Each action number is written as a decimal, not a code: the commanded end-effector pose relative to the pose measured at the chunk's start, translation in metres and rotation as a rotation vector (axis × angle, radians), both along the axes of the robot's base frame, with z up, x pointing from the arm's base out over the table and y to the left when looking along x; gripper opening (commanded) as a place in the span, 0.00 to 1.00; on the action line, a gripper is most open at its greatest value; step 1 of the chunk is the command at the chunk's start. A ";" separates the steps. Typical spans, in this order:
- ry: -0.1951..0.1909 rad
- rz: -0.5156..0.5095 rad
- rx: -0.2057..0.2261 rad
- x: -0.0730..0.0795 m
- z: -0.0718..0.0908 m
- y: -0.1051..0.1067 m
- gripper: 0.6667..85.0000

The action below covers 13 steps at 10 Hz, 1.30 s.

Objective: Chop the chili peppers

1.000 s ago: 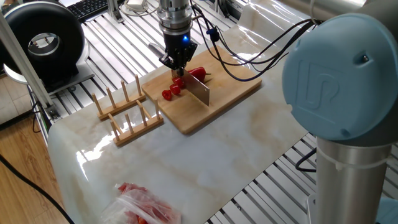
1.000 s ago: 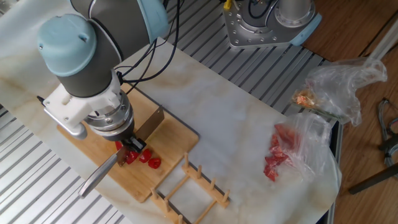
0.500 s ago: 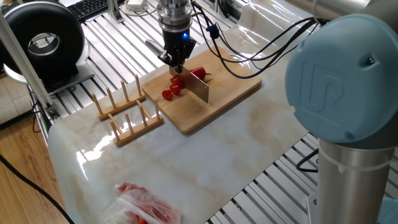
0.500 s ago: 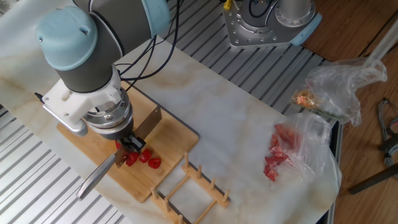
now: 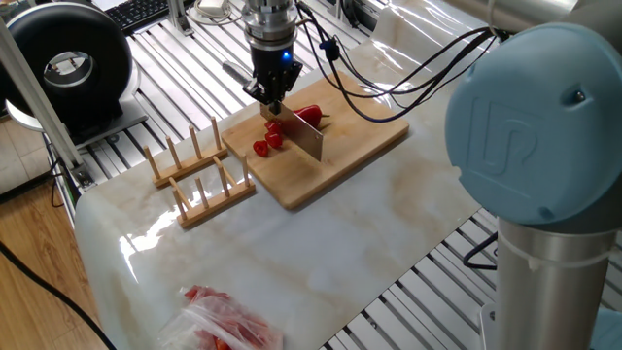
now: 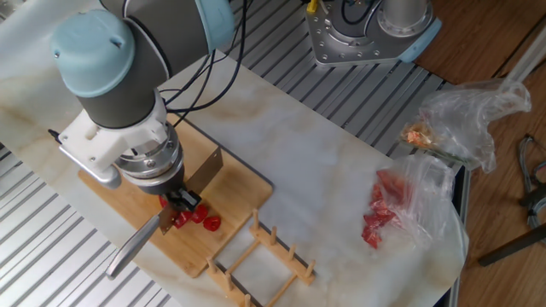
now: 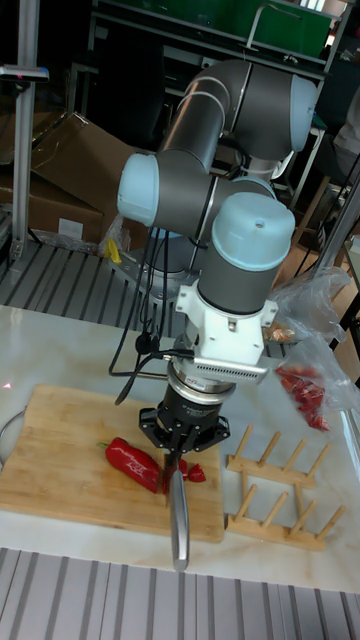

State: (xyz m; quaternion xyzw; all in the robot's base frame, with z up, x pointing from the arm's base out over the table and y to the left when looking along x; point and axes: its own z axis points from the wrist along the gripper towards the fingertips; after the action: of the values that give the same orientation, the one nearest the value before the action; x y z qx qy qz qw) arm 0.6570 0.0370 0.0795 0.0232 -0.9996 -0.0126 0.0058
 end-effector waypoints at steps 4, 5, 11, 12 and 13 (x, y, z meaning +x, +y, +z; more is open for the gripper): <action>0.013 0.024 0.006 0.001 0.030 0.017 0.01; 0.011 0.034 -0.003 0.000 0.036 0.012 0.01; -0.033 -0.035 -0.015 0.015 0.037 -0.039 0.01; -0.031 -0.052 -0.016 0.016 0.034 -0.044 0.01; -0.031 -0.056 -0.018 0.016 0.032 -0.049 0.01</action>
State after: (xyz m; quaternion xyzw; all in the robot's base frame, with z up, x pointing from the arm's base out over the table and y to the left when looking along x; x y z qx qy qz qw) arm 0.6676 0.0028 0.1151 0.0137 -0.9999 -0.0005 -0.0023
